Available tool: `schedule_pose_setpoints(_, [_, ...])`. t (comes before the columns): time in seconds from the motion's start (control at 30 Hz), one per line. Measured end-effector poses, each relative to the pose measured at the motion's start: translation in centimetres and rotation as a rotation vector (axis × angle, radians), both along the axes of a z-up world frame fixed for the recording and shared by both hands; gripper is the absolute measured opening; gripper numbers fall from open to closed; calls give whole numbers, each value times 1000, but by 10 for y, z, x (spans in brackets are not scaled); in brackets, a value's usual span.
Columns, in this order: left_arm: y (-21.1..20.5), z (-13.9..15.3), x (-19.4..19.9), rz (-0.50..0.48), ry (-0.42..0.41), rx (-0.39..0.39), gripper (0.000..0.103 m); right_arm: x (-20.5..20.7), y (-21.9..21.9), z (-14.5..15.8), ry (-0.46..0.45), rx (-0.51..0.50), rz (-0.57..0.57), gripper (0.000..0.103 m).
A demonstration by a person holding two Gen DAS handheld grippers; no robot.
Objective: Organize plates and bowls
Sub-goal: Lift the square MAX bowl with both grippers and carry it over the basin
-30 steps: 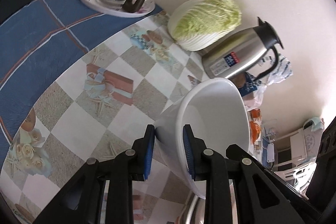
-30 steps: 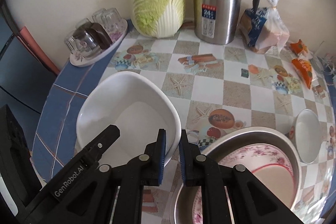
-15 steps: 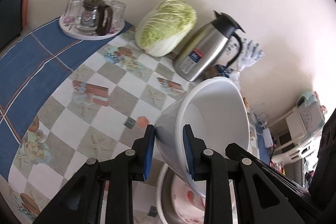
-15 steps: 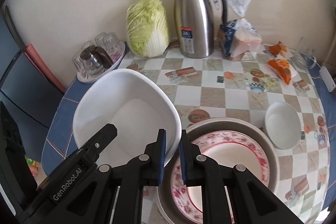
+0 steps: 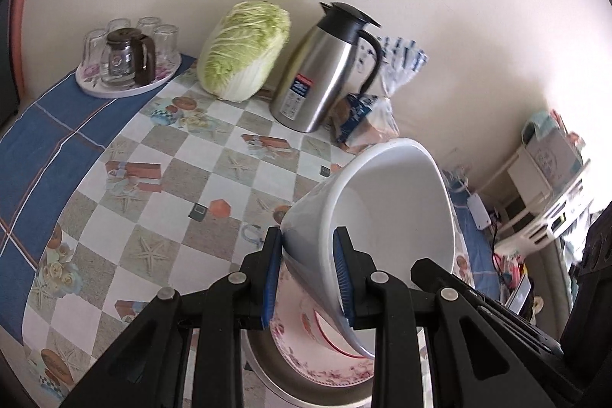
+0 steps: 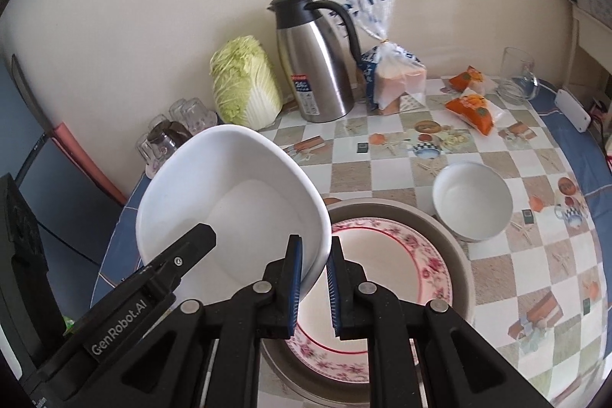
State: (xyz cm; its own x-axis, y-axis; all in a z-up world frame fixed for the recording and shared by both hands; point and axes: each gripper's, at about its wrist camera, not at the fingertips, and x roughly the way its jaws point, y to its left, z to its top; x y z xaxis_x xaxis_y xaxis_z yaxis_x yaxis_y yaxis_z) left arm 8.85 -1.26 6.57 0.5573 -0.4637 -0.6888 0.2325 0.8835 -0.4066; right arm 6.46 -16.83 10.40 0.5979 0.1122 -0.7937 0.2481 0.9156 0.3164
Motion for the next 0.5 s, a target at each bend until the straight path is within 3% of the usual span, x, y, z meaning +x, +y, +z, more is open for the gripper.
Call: schedule_pose_setpoints(0.5, [-61,-8,-10,-109,18,115,29,-24,-62,-18,3,128,-68,14])
